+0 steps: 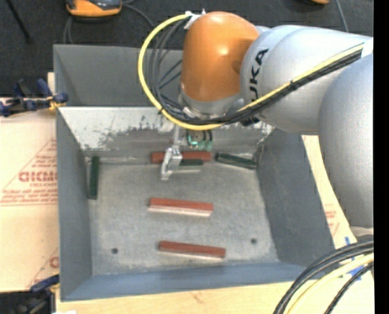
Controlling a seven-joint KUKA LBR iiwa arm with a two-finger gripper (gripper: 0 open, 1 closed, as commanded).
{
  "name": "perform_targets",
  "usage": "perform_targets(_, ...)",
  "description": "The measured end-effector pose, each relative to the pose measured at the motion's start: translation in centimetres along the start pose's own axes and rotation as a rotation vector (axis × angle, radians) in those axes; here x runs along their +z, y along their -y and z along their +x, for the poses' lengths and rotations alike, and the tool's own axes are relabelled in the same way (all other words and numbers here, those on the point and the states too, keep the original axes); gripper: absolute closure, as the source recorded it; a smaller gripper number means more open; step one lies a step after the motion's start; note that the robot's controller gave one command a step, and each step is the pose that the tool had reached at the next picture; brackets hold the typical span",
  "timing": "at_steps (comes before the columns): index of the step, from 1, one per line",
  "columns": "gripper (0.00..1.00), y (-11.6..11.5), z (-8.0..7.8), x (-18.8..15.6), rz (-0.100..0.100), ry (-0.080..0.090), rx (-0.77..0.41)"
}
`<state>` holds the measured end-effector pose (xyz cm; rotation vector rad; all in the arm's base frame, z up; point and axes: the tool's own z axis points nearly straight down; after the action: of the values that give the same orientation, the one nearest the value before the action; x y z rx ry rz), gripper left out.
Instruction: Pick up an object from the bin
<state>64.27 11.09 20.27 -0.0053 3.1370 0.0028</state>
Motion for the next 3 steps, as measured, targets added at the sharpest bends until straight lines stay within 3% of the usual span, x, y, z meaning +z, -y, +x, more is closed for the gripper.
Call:
perform_targets(1,0.0,1.9,0.4,4.4,-0.001,0.006,0.053)
perform_targets(2,0.0,4.1,2.3,8.6,0.002,-0.003,-0.04)
perform_targets(3,1.0,3.1,5.1,12.2,0.002,-0.006,-0.213)
